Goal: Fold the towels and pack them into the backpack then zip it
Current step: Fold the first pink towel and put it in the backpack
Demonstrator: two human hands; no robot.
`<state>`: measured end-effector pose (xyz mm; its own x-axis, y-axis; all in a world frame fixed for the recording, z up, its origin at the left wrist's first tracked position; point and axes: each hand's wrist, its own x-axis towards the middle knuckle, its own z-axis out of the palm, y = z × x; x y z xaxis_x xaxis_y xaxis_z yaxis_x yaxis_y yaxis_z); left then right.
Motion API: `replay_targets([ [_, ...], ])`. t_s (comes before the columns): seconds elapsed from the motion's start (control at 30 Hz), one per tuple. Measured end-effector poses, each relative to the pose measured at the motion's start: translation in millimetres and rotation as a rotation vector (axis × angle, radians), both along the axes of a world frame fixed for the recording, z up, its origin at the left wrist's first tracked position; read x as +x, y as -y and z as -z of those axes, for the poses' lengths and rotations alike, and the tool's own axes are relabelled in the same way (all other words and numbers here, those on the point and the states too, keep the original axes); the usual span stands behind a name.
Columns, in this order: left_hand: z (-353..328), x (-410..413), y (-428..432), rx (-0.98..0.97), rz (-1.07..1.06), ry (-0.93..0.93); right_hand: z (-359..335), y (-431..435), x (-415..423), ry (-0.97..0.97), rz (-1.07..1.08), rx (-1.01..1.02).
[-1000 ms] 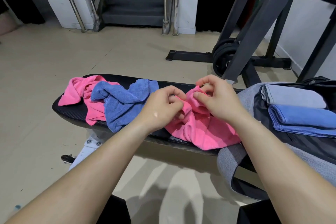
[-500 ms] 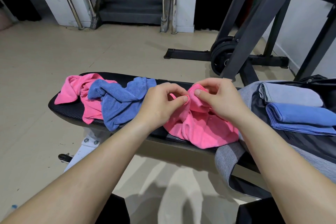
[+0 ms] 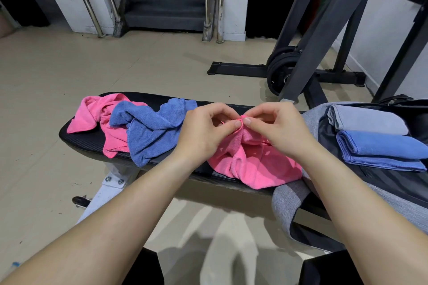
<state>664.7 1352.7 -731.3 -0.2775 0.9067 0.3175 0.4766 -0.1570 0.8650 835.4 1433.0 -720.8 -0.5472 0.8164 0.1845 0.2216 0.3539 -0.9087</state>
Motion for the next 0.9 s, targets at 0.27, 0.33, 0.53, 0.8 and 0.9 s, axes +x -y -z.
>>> replay_targets([
  [0.27, 4.4, 0.8, -3.0, -0.001, -0.043, -0.012, 0.5, 3.4, 1.2, 0.015, -0.069, -0.011],
  [0.33, 5.5, 0.5, -3.8, -0.003, -0.057, -0.023, -1.3, 7.1, 0.9, -0.039, -0.097, -0.083],
  [0.53, 4.2, -1.2, -4.4, -0.060, -0.076, -0.014, -4.6, 9.9, -1.6, -0.064, -0.080, -0.120],
  [0.8, -0.2, -2.1, 5.3, -0.053, 0.009, -0.070, -13.7, 12.3, 1.8, -0.008, -0.068, -0.104],
  [0.9, 2.7, -6.0, 11.9, -0.084, 0.037, -0.113, -20.5, 14.7, -1.7, 0.050, -0.022, 0.024],
])
